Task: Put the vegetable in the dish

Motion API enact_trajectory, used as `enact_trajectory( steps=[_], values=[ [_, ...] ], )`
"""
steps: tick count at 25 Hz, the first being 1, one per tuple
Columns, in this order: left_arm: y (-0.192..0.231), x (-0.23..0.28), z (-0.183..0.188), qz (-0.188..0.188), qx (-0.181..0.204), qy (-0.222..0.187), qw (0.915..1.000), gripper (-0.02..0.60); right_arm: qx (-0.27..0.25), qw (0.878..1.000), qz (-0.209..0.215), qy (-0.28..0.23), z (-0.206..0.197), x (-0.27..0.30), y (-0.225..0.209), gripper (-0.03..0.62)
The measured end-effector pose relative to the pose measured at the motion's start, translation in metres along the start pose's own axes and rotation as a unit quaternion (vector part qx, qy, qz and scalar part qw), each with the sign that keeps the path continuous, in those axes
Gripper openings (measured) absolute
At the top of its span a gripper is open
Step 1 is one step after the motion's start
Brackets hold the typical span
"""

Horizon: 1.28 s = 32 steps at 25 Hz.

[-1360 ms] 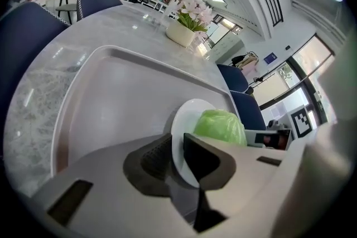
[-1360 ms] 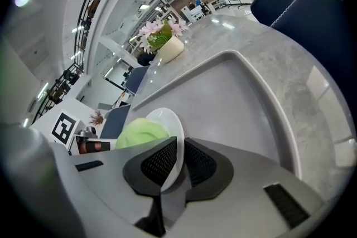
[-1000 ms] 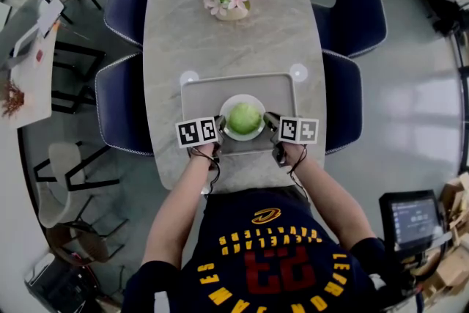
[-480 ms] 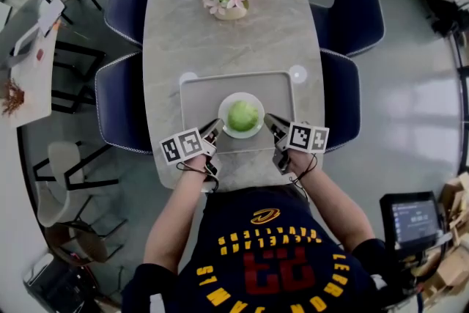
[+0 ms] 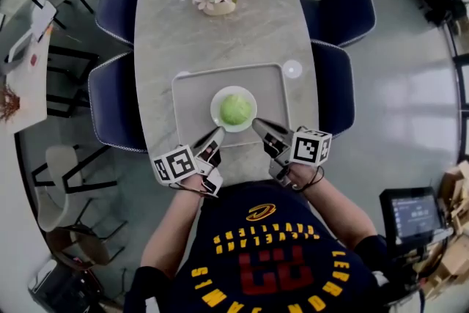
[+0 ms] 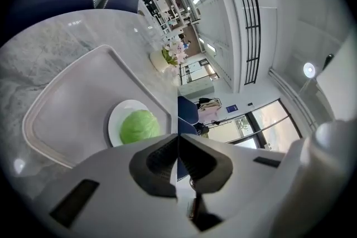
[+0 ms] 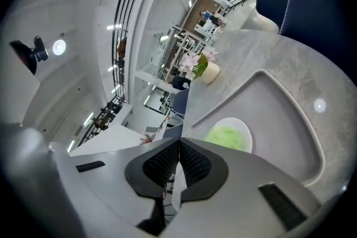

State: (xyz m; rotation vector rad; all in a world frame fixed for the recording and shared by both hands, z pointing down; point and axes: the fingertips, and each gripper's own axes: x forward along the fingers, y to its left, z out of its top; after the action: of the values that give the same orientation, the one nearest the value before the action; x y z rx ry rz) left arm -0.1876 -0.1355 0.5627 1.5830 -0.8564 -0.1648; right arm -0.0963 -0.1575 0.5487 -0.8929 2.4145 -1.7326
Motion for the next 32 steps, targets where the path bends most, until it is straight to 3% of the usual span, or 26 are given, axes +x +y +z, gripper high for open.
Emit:
enact_trajectory(
  steps=[4, 9, 16, 32],
  values=[
    [-0.019, -0.008, -0.003, -0.007, 0.031, 0.003, 0.9995, 0.001, -0.021, 0.999, 0.027, 0.004, -0.006, -0.002, 0.026, 0.006],
    [-0.054, -0.012, -0.009, -0.045, 0.095, 0.010, 0.9944, 0.002, -0.081, 0.995, 0.050, 0.005, -0.007, -0.008, 0.054, 0.006],
    [-0.072, -0.012, -0.015, -0.051, 0.142, 0.017, 0.9884, 0.002, -0.116, 0.991, 0.060, -0.006, 0.003, -0.018, 0.065, 0.005],
    [-0.078, -0.016, -0.011, -0.046, 0.169, 0.007, 0.9844, 0.002, -0.150, 0.987, 0.059, -0.012, 0.005, -0.017, 0.069, 0.005]
  ],
)
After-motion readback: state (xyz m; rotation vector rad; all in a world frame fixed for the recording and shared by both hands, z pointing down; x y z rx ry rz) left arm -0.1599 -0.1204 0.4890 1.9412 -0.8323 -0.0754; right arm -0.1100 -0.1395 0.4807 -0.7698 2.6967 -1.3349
